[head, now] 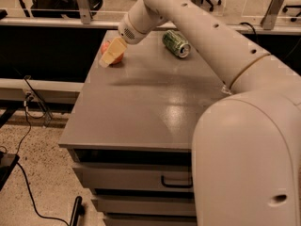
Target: Pick apple
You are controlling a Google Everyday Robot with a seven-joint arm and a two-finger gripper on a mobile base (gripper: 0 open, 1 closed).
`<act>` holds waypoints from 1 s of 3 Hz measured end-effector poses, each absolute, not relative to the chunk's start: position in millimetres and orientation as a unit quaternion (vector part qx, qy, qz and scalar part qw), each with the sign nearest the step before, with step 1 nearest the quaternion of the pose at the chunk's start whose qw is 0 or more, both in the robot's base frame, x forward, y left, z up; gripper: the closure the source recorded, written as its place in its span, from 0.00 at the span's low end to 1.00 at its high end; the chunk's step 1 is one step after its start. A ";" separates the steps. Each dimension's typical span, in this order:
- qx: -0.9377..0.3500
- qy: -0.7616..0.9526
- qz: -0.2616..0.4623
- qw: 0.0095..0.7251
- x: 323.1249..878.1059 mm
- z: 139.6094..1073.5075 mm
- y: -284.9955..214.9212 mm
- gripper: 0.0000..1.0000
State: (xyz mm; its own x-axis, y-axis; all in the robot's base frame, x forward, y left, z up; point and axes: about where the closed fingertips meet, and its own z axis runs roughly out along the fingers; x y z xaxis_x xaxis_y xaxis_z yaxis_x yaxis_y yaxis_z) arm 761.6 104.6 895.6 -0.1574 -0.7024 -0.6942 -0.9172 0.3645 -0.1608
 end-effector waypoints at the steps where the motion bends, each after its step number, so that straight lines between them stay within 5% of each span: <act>1: -0.533 0.753 0.163 0.350 770.2 873.9 119.0 0.00; 3: -0.502 0.766 0.183 0.357 778.6 853.6 127.3 0.41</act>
Offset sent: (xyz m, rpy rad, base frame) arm 0.0230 0.0258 -0.0520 0.0775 0.0738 -0.0824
